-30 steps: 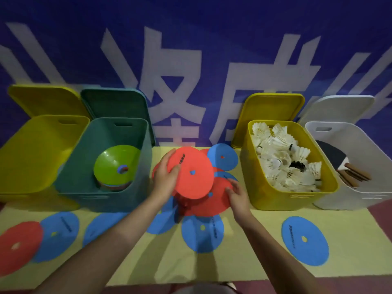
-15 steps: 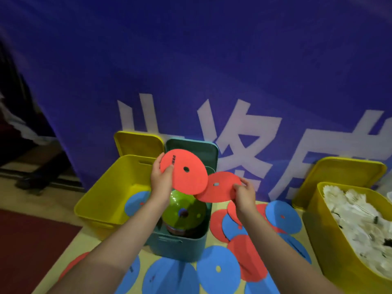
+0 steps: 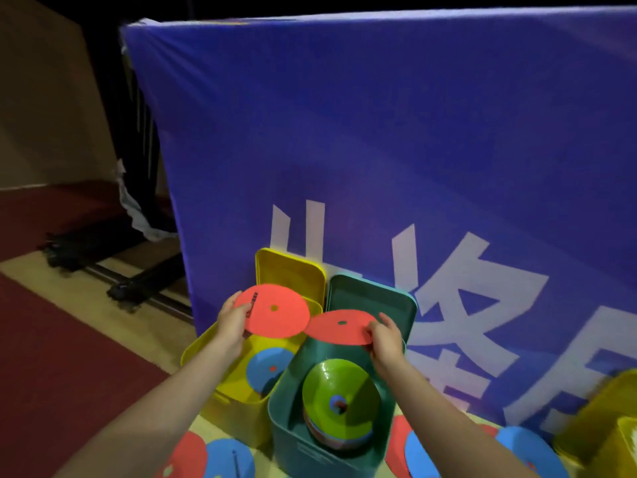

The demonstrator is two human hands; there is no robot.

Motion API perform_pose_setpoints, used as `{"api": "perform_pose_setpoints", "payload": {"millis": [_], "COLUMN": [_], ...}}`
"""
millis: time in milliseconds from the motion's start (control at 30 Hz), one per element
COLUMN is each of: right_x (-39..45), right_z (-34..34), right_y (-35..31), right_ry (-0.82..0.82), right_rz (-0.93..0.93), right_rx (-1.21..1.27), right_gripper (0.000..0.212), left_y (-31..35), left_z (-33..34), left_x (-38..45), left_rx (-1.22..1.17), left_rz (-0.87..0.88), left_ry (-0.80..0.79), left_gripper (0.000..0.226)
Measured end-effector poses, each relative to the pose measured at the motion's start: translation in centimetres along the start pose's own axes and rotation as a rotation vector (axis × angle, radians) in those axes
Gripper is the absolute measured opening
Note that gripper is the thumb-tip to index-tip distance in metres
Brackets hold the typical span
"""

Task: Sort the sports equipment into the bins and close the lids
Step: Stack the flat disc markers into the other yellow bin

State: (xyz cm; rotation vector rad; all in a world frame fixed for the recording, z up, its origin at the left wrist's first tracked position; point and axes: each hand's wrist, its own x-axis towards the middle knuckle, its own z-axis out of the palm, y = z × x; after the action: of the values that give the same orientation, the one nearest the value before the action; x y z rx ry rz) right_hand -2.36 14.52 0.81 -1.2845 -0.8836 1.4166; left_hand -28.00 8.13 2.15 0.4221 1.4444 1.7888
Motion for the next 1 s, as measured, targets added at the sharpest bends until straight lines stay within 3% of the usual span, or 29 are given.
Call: {"api": "perform_pose_setpoints", "payload": {"millis": [133, 267, 400, 533, 700, 1000], "right_x": [0.4, 0.1, 0.4, -0.8, -1.7, 0.1], "right_z": [3.3, 6.8, 9.8, 11.6, 12.8, 12.9], "right_y": [3.3, 6.9, 10.7, 12.3, 13.5, 14.0], "right_ry": [0.026, 0.131, 0.188, 0.33, 0.526, 0.762], "right_rz": [0.049, 0.098, 0.098, 0.002, -0.097, -0.179], "right_rx": [0.021, 0.119, 0.066, -0.03, -0.011, 0.005], "right_gripper": [0.049, 0.026, 0.02, 0.041, 0.042, 0.038], "left_y": [-1.1, -3.0, -5.5, -7.5, -10.2, -15.3], "left_z": [-2.8, -5.2, -7.2, -7.8, -7.0, -4.5], "left_x": [3.9, 7.3, 10.3, 12.0, 15.7, 18.8], "left_rx": [-0.019, 0.014, 0.148, 0.343, 0.523, 0.542], "left_rz": [-0.071, -0.141, -0.173, -0.161, -0.174, -0.324], "left_ry": [0.006, -0.006, -0.118, -0.238, -0.327, -0.389], "left_gripper": [0.052, 0.049, 0.038, 0.04, 0.044, 0.043]}}
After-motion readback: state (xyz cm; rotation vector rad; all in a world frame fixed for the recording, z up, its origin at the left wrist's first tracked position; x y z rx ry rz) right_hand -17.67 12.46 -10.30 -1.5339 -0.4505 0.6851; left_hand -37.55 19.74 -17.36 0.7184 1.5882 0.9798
